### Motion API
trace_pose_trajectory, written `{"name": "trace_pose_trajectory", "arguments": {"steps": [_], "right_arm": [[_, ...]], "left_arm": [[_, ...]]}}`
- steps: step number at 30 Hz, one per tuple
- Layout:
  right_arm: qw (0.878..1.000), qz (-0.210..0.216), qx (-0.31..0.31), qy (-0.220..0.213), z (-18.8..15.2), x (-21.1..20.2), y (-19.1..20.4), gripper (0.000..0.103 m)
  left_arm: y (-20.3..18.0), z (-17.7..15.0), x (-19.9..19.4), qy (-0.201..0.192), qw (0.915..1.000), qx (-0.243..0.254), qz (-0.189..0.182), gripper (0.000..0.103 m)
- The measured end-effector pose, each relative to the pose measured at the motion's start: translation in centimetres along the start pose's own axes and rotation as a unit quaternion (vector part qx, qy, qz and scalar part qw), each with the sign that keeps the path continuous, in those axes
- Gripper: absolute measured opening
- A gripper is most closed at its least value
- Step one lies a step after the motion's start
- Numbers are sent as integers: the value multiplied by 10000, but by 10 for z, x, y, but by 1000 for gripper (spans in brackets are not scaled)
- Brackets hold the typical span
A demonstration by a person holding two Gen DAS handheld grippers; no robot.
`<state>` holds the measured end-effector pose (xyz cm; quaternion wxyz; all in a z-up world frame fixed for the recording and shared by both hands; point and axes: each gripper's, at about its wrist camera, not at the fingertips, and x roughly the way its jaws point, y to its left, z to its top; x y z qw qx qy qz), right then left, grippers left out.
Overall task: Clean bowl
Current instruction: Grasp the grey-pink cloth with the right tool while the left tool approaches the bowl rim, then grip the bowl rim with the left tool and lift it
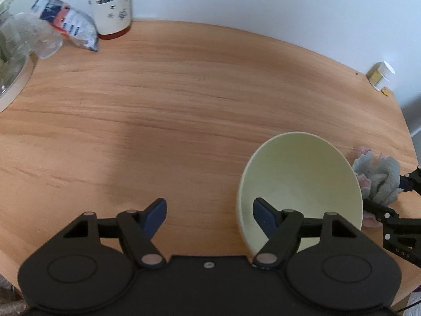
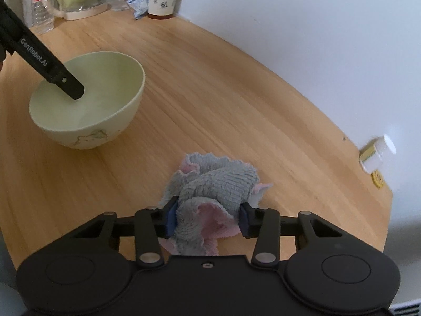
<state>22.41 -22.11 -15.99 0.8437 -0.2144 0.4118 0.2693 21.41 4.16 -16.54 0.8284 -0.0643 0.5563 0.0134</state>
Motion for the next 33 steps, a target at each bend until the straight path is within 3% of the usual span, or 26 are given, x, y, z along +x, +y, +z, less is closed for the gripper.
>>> {"name": "trace_pose_trajectory", "arguments": {"steps": [5,11,16,18,20,24,30,33], "right_arm": [[9994,58,350,28,-3,4,-6,48],[9978,81,653,-20,-8,7,-9,48],[9958,80,909,-46,-12,10,-12,48],[9951,82,986,-29,-10,13,-12,48],[9944,80,1052,-12,-7,16,-12,48],[9933,55,1152,33,-4,19,-14,48],[9926,48,1203,149,4,23,-14,48],[9928,83,1180,165,4,20,-15,42]], "left_arm": [[3,5,6,105,9999,-44,-93,65],[2,6,7,73,9999,30,-71,65],[-5,6,7,98,9997,183,-116,54],[-6,6,6,90,9995,239,-180,42],[-8,5,7,146,9992,246,-291,40],[-10,4,8,171,9980,209,-570,16],[-10,1,2,123,9977,-91,-655,9],[-6,0,-1,124,9970,-262,-720,7]]}}
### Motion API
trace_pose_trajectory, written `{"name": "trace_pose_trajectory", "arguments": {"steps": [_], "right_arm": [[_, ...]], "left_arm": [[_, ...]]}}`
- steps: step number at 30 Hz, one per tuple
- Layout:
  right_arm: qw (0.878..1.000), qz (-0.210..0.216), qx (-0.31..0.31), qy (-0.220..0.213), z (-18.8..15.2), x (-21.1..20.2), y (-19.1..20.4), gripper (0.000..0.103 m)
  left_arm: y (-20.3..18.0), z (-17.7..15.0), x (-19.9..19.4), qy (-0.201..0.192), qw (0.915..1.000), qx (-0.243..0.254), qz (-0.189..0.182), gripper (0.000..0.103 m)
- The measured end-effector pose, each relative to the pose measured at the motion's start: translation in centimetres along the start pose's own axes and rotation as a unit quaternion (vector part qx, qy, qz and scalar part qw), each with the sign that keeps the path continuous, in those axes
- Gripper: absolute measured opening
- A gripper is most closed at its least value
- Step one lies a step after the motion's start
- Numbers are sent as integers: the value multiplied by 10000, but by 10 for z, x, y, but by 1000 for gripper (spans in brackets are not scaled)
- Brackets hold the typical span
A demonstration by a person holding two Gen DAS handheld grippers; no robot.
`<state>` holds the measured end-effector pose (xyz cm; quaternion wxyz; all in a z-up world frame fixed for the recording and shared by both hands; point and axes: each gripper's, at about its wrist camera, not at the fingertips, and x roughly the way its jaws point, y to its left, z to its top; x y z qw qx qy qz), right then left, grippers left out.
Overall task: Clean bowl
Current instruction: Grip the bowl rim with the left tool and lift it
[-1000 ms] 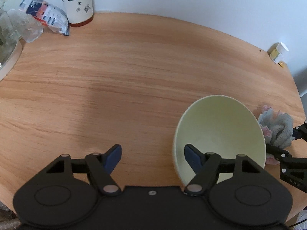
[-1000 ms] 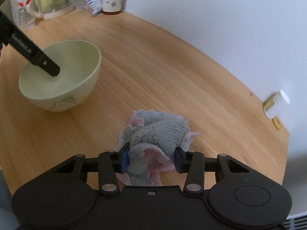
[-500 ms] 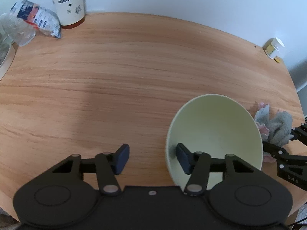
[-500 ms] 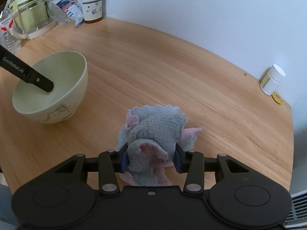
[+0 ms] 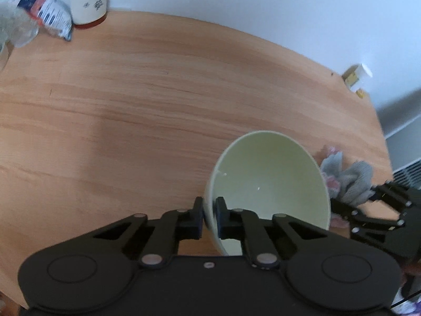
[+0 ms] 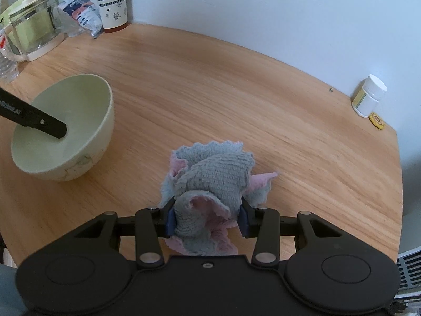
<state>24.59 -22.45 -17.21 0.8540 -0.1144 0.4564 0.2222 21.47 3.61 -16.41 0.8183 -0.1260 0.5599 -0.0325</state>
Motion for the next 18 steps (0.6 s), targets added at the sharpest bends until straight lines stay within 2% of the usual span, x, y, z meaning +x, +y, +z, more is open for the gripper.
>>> {"name": "trace_pose_trajectory", "arguments": {"steps": [3,6,8,18], "right_arm": [[10000,60,25,28,2,-2,2,34],[9995,205,222,-11,0,-8,0,28],[9988,300,381,-58,-3,-13,-2,27],[9947,516,804,-388,-9,-37,0,26]], "left_arm": [[3,-2,-2,-38,9999,-123,-25,7],[9,-3,-2,10,9988,-492,-61,7],[16,-4,-3,12,9973,-714,-150,7],[18,0,-2,-46,9946,-1029,-119,8]]}}
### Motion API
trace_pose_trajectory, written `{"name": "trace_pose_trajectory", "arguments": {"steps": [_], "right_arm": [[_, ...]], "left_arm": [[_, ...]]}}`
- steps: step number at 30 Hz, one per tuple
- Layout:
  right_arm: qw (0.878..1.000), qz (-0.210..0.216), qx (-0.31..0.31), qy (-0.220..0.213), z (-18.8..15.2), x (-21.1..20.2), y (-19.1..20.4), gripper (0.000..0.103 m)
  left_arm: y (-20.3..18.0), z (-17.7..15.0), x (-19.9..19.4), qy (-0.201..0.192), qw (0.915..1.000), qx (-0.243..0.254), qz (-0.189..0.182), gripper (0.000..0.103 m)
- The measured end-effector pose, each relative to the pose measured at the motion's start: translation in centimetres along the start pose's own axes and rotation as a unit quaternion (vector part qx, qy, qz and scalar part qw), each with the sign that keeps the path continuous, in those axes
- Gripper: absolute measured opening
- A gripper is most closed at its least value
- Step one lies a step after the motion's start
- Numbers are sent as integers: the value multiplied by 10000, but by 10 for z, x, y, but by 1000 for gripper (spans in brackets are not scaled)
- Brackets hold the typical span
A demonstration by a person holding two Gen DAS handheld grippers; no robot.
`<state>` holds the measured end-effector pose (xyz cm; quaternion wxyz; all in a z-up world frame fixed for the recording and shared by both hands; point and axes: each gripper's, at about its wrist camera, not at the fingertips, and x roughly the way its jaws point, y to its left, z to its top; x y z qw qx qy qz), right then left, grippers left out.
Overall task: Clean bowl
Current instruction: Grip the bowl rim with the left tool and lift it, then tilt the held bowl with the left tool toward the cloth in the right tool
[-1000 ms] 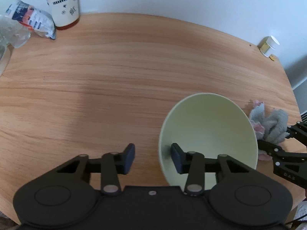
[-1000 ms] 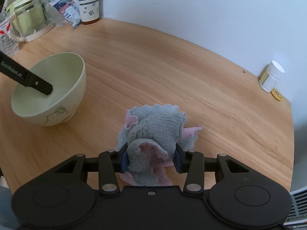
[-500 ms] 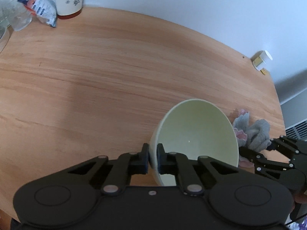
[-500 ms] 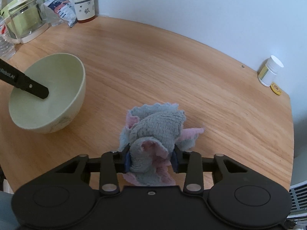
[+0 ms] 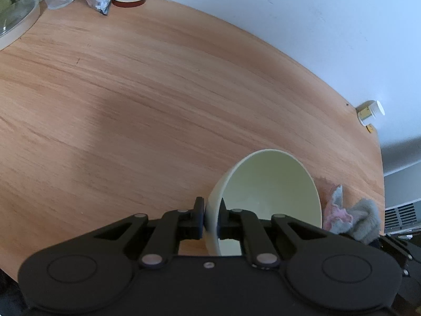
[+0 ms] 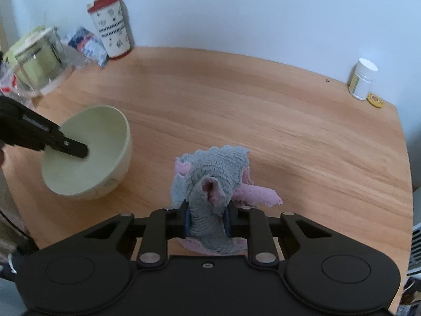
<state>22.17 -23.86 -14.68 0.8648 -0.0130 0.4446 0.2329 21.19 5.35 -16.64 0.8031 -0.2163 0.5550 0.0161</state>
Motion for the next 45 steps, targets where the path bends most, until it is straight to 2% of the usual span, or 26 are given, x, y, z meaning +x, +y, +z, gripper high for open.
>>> {"name": "trace_pose_trajectory", "arguments": {"steps": [6,12,17,21,31,37,41,45], "right_arm": [[9995,239,-73,-217,-2,-20,16,26],[9986,390,-322,-130,-11,-22,44,26],[9966,801,-133,-142,-11,-26,56,26],[9952,917,-157,-300,-7,-27,66,26],[9929,1137,-305,-156,1,-21,91,26],[9922,1209,-303,-9,1,-9,101,26],[9900,1382,-276,-29,2,-2,102,26],[9889,1443,-349,-71,4,5,107,25]], "left_arm": [[3,1,7,44,9985,-532,-110,9],[9,1,10,40,9937,-1087,-273,9],[8,1,7,-67,9875,-1489,-510,9],[-2,-1,6,-173,9863,-1529,-598,9],[-7,-11,2,-450,9832,-1618,-717,9],[-13,-14,3,-448,9833,-1588,-764,9],[-11,-13,-1,-323,9857,-1338,-969,9],[-13,-12,-5,-296,9883,-1163,-940,9]]}}
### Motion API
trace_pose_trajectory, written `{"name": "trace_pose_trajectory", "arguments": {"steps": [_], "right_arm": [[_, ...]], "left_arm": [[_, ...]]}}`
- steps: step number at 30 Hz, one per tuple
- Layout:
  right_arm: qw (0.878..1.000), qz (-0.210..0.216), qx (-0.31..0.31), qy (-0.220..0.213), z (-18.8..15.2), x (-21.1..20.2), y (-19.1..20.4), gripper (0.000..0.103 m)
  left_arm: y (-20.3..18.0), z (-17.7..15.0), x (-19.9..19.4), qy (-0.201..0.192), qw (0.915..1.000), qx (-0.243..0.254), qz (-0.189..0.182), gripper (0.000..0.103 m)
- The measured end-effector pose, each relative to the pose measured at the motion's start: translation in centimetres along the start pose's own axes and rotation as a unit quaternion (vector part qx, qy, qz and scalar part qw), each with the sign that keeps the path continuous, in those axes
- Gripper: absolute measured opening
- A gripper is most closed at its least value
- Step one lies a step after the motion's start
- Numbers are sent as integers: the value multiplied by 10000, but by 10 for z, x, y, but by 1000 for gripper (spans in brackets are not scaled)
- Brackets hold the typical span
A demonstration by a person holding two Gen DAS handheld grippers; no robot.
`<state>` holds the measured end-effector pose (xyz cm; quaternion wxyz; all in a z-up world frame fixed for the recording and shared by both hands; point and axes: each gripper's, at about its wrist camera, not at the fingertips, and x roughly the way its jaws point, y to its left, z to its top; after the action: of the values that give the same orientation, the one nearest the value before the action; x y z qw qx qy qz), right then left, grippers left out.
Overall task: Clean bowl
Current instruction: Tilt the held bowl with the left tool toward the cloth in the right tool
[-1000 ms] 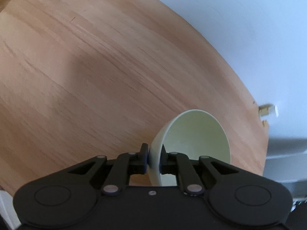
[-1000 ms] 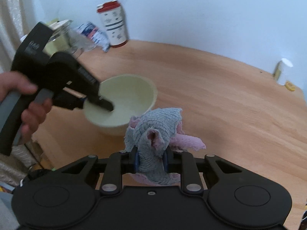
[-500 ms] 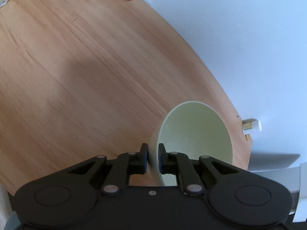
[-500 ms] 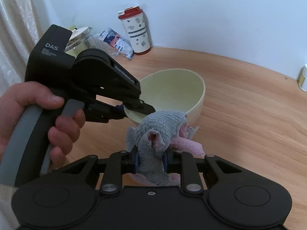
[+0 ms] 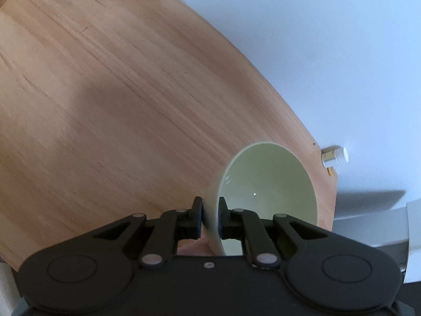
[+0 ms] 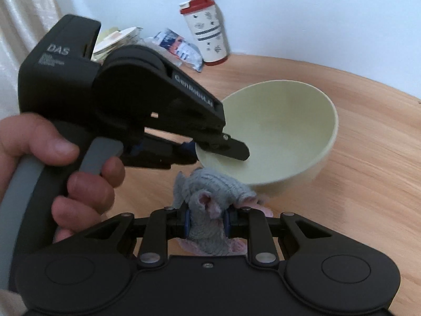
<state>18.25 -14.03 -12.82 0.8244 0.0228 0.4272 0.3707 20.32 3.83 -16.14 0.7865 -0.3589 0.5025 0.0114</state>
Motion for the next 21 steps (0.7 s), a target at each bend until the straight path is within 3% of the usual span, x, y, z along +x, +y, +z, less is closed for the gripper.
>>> {"name": "trace_pose_trajectory", "arguments": {"steps": [11,21], "right_arm": [[9996,-250,-1,-131,-10,-14,-5,25],[9955,-883,-306,-167,-17,-32,-32,25]], "left_arm": [[-1,4,-5,64,9992,404,37,10],[3,8,-8,190,9987,476,-7,11]]}}
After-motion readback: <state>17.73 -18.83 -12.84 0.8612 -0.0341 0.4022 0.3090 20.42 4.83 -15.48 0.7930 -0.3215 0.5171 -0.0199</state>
